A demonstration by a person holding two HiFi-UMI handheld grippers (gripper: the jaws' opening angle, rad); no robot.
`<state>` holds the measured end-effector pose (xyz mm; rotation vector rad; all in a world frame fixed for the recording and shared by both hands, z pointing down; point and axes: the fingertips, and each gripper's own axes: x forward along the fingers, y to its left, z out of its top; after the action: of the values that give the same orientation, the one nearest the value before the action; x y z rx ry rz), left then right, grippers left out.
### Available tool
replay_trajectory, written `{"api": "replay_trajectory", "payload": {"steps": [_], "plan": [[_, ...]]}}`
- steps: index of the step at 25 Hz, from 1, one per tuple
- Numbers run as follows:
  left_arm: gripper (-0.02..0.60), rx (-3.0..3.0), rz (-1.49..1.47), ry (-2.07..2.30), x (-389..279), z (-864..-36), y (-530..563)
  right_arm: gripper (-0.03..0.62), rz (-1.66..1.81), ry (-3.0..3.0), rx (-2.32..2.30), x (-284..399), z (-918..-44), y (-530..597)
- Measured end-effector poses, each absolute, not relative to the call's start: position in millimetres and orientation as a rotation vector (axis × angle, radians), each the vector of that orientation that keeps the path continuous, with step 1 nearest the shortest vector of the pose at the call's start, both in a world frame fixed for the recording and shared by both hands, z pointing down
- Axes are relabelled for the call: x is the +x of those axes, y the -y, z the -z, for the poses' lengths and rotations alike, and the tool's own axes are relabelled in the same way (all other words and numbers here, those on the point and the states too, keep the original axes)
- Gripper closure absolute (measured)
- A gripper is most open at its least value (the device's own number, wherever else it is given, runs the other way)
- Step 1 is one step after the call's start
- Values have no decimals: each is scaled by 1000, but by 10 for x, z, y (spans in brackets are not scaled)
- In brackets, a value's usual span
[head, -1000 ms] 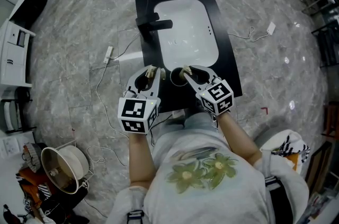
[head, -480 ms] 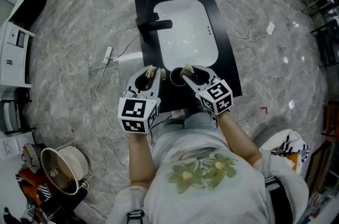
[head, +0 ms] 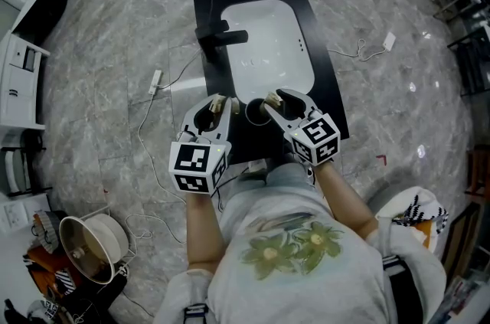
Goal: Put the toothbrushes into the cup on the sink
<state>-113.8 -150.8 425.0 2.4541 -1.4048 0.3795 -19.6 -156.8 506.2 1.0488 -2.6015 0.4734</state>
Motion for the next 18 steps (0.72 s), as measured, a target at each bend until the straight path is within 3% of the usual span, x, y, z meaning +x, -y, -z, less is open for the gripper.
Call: {"api": "replay_trajectory", "payload": {"steps": [10,14,18], "plan": [[522,2461,-379,1414,-1163,-4217,1505,435,-392,2713,1125,-166,-4613,1621],[522,2471,-369,1417,-1157,-4166,1503,531,-358,2774,1136,-123,-4467,1599],[522,2486,-341,1403,-1146,-4069,1487,548,-340,2796,1155,-87,-4380,1579]]}}
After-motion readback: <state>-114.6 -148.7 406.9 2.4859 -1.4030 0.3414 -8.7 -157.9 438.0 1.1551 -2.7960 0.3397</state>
